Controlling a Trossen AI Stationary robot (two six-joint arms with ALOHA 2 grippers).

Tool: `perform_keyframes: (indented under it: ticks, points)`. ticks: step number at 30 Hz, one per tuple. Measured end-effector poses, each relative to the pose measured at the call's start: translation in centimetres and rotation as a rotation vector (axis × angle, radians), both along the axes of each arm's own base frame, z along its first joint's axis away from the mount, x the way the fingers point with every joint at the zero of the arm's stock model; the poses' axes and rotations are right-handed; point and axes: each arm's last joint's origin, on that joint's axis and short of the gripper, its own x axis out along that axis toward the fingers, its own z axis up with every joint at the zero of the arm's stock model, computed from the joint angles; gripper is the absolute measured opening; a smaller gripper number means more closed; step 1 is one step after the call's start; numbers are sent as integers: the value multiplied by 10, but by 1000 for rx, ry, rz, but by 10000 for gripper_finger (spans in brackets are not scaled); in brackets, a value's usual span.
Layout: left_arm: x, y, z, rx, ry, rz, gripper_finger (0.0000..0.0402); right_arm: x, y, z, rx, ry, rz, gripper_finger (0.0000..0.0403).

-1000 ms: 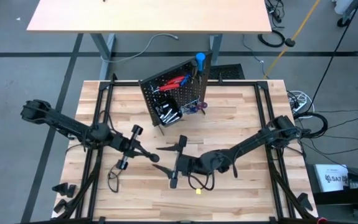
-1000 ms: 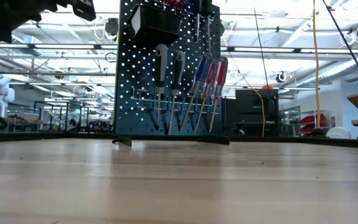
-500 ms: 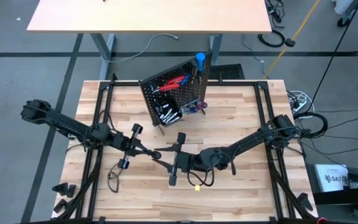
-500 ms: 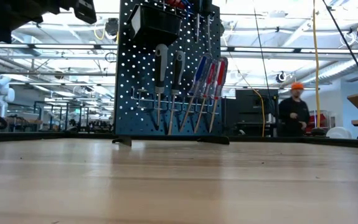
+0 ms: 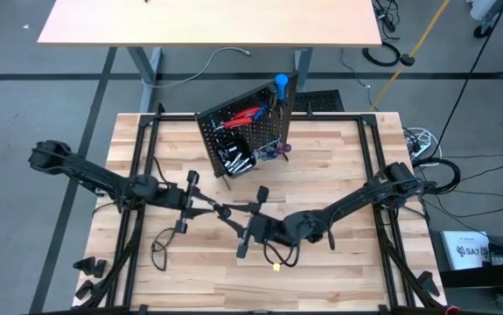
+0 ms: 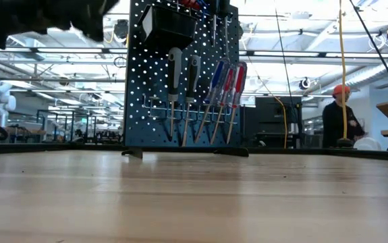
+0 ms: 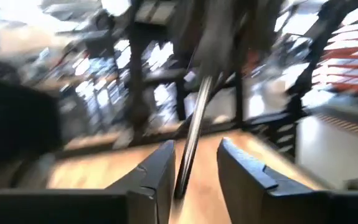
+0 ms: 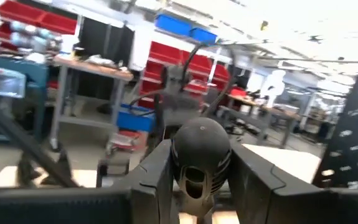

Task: Hang tools onto peg board
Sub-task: Hang the black screwdriver on the pegboard

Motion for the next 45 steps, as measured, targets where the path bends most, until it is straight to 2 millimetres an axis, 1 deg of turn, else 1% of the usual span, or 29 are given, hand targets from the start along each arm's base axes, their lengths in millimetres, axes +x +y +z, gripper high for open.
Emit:
perform_keyframes:
  ticks: [3, 5, 7, 11, 13, 17, 19, 20, 23, 25, 27, 29, 33, 35, 38, 40, 45]
  points:
    - [-3, 4, -3, 7, 62, 105, 137, -9, 7, 7, 7, 12, -89, 110]
    - [-7, 6, -4, 13, 95, 133, 145, -13, 11, 5, 6, 69, -186, 110]
    - [-12, 8, -3, 14, 113, 151, 149, -15, 11, 1, 21, 119, -219, 110]
    - [-23, 18, 2, -23, 126, 303, 150, -12, -7, -3, 138, 166, -189, 110]
    - [-29, 22, 6, -52, 113, 356, 151, -5, -17, -14, 184, 189, -211, 110]
    - [-38, 24, 12, -74, 81, 360, 151, 15, -31, -47, 211, 215, -253, 110]
    - [-40, 24, 12, -88, 81, 358, 151, 20, -35, -60, 207, 205, -330, 110]
    - [-40, 25, 12, -91, 84, 358, 151, 22, -35, -64, 195, 190, -377, 110]
    - [-41, 25, 10, -83, 104, 359, 151, 22, -30, -63, 158, 134, -475, 110]
    - [-41, 25, 10, -84, 102, 359, 151, 22, -28, -61, 157, 101, -490, 110]
    - [-40, 25, 10, -79, 102, 360, 151, 23, -27, -64, 161, 78, -494, 110]
    - [-40, 25, 10, -76, 102, 360, 151, 27, -27, -74, 169, 60, -500, 110]
    - [-40, 25, 10, -76, 102, 357, 151, 34, -27, -100, 135, 30, -534, 110]
    - [-40, 25, 10, -77, 102, 356, 151, 33, -26, -110, 111, -18, -534, 110]
    - [-40, 24, 10, -77, 102, 356, 151, 28, -23, -121, 85, -91, -530, 110]
    - [-40, 24, 10, -77, 102, 355, 151, 27, -20, -122, 56, -62, -541, 110]
    - [-40, 24, 10, -76, 101, 353, 151, 27, -21, -117, 32, -51, -552, 110]
